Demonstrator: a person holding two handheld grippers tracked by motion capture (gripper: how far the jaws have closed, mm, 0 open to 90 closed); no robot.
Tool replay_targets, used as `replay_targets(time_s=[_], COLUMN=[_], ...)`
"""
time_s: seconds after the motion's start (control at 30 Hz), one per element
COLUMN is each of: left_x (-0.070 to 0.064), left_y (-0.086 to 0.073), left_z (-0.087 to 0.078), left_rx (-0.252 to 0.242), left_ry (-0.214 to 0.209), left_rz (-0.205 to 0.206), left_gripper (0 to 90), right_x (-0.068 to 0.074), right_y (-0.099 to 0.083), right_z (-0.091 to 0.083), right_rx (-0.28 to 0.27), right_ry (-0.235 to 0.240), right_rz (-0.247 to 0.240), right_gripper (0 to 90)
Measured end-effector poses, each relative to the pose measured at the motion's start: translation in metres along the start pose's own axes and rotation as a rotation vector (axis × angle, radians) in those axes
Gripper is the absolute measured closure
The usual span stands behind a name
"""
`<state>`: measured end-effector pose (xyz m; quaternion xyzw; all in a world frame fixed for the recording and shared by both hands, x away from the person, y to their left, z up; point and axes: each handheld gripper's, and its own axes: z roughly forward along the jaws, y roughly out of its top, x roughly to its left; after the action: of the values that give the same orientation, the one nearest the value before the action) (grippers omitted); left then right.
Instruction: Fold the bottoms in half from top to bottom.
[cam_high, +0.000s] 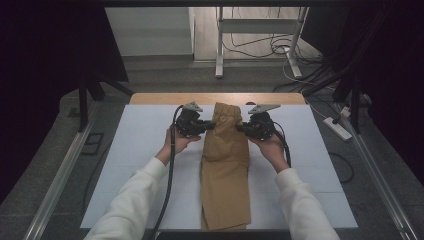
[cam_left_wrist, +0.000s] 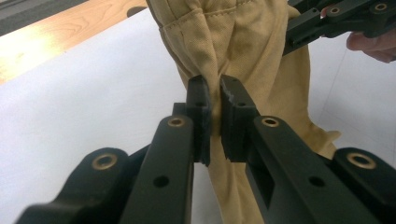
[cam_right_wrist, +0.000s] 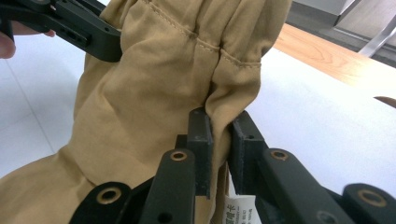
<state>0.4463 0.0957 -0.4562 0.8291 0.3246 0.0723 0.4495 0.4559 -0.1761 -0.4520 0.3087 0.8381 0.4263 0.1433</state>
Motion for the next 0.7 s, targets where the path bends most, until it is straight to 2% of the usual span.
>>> replay_targets(time_s=[0.7], left_x=[-0.012], left_y=[-0.01], left_z=[-0.009], left_rx=[-0.01], left_ry=[-0.031], left_rz=[0.01], left_gripper=[82.4], right_x=[0.012], right_y=[-0.007], right_z=[-0.009], right_rx=[0.009], right_ry=[0.031], right_rz=[-0.004], right_gripper=[81.9])
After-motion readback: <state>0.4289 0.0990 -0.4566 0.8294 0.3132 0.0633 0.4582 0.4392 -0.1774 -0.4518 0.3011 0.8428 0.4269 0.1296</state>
